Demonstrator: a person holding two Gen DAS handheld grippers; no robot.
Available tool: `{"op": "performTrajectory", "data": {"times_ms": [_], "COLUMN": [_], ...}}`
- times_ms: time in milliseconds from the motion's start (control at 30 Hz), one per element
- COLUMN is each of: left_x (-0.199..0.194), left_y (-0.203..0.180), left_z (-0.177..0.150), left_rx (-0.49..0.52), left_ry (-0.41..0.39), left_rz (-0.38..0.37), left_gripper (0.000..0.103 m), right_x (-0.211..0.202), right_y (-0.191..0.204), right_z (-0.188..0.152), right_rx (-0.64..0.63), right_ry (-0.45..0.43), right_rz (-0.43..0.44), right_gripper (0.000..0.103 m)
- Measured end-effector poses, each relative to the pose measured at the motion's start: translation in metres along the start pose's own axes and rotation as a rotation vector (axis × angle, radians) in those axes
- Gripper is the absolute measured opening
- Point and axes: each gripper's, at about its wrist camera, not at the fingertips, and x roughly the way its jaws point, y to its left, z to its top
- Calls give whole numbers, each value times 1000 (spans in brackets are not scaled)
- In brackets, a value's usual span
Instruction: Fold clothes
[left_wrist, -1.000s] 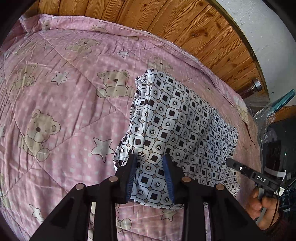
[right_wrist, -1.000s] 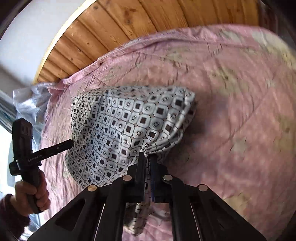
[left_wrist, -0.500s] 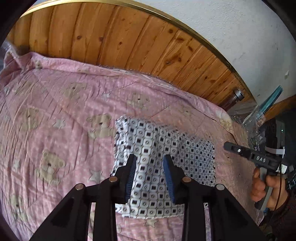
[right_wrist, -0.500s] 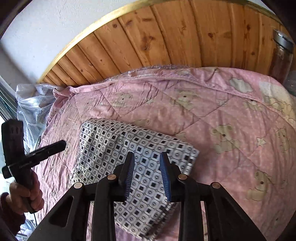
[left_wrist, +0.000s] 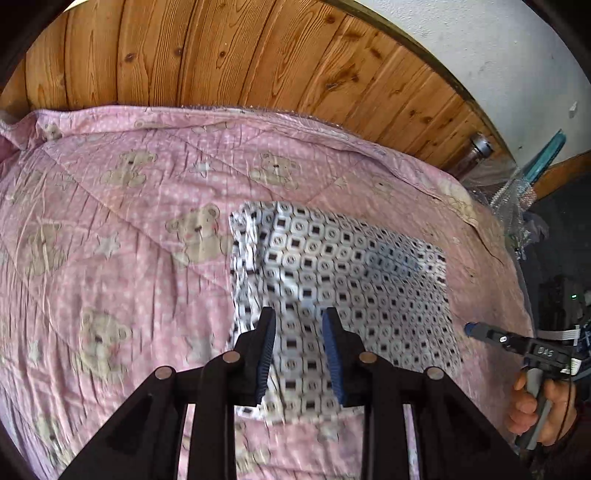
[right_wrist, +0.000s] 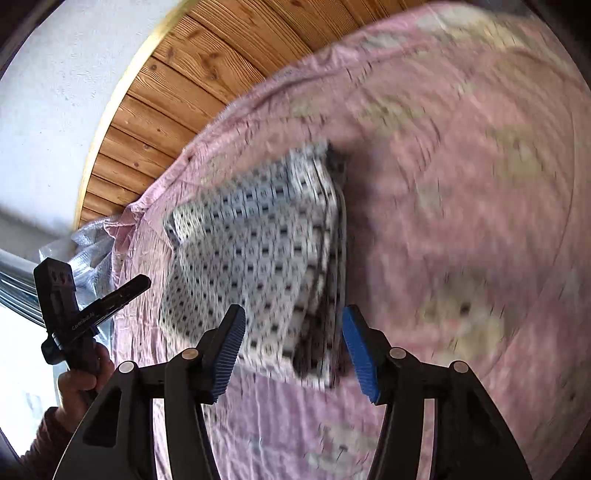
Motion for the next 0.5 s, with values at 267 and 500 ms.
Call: {"op": "performTrajectory", "data": {"times_ms": [267,500], "left_x": [22,25], "left_y": [25,17], "left_z": [-38,-47], "left_rx": [-158,-124], "left_ry": [49,51], "left_rz": [-4,81], "left_gripper": [29,33], "right_x": [1,-10], "right_y": [33,20], "right_z": [26,23], "right_rx": [-316,-357], "right_ry": [3,59], "right_rz": [-248,-375], "right_gripper": [5,11]}}
